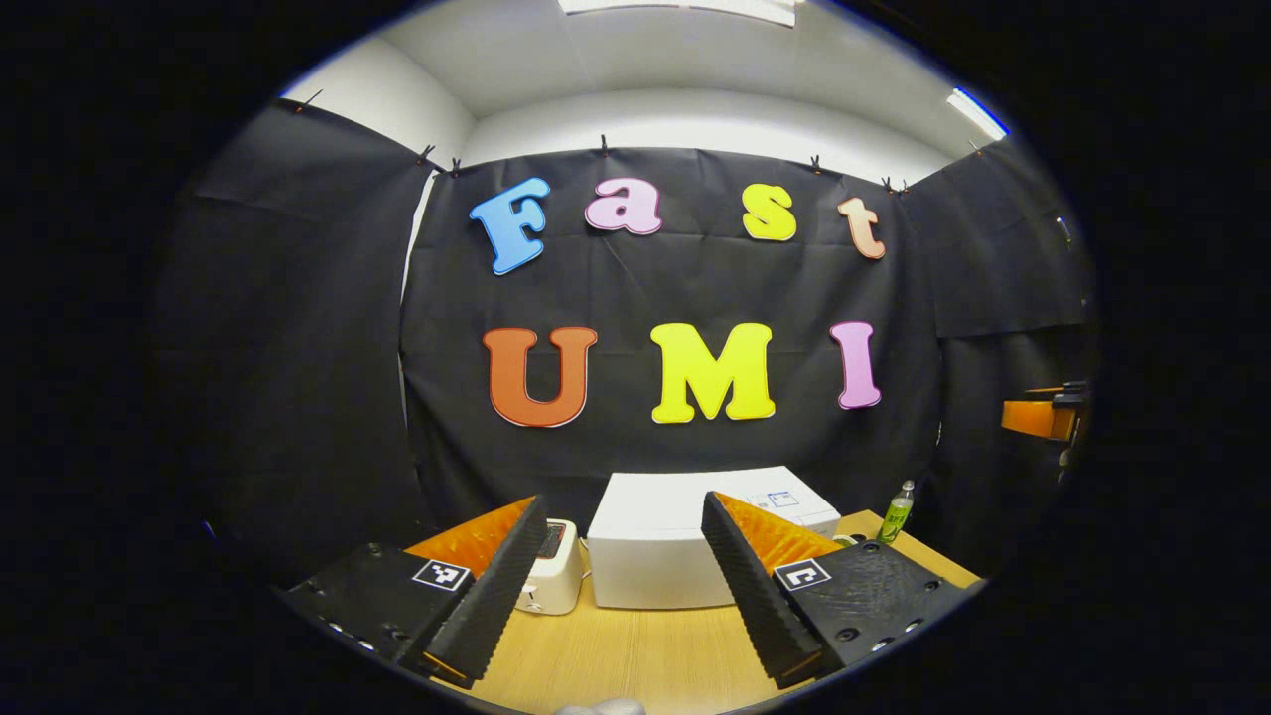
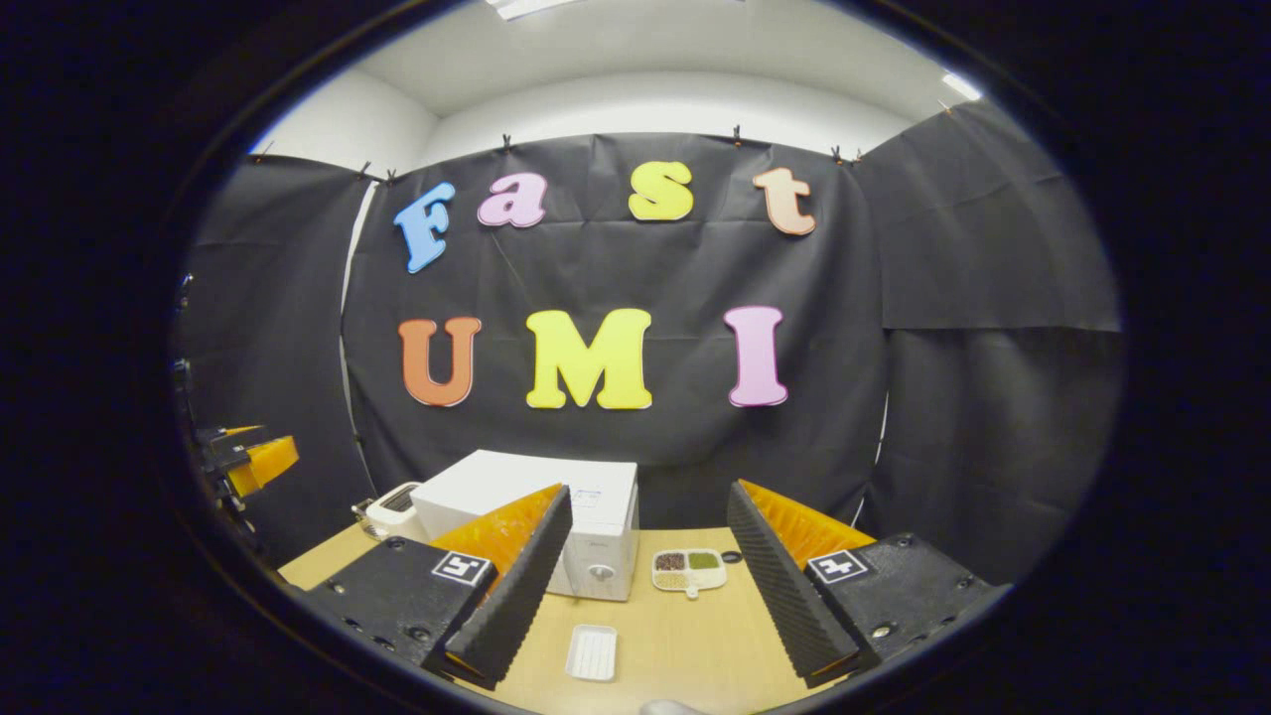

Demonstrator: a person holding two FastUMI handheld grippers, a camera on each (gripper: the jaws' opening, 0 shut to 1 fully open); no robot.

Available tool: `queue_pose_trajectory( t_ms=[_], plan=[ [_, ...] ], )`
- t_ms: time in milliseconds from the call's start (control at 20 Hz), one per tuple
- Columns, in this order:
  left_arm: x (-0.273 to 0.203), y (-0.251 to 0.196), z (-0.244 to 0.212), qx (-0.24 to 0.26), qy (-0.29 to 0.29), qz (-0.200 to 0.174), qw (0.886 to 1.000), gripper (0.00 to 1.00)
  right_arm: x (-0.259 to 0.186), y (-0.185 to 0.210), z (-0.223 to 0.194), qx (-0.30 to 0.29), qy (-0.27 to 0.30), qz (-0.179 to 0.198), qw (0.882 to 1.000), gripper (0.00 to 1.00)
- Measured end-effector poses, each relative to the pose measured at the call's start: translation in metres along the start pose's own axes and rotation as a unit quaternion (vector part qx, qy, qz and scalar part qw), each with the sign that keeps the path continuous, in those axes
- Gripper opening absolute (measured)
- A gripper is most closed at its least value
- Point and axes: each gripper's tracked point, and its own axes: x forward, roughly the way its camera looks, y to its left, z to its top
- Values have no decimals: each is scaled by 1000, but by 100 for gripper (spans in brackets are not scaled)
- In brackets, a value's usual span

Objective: Open the microwave oven with the left hand, put the food in, and close the microwave oven.

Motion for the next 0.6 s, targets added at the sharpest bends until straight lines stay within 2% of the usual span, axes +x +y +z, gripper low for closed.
queue_pose_trajectory(
  t_ms=[150, 200, 250, 300, 550, 600],
  plan=[
    [-1, 2, 11, -3, -9, -2, 1000, 95, -3, 7, 6, 2, -7, -1, 1000, 100],
    [0, 1, 14, -4, -10, -5, 1000, 95, -3, 8, 7, 3, -6, 1, 1000, 92],
    [-1, -1, 15, -5, -14, -7, 1000, 95, -5, 10, 7, 4, -7, 1, 1000, 100],
    [-1, -3, 19, -6, -13, -10, 1000, 95, -6, 10, 9, 4, -8, 0, 1000, 92],
    [-6, -6, 32, 0, -28, -19, 999, 95, -11, 5, 12, 7, -14, -9, 1000, 92],
    [-7, -7, 30, 1, -26, -19, 999, 95, -12, 3, 12, 6, -12, -11, 1000, 100]
  ],
)
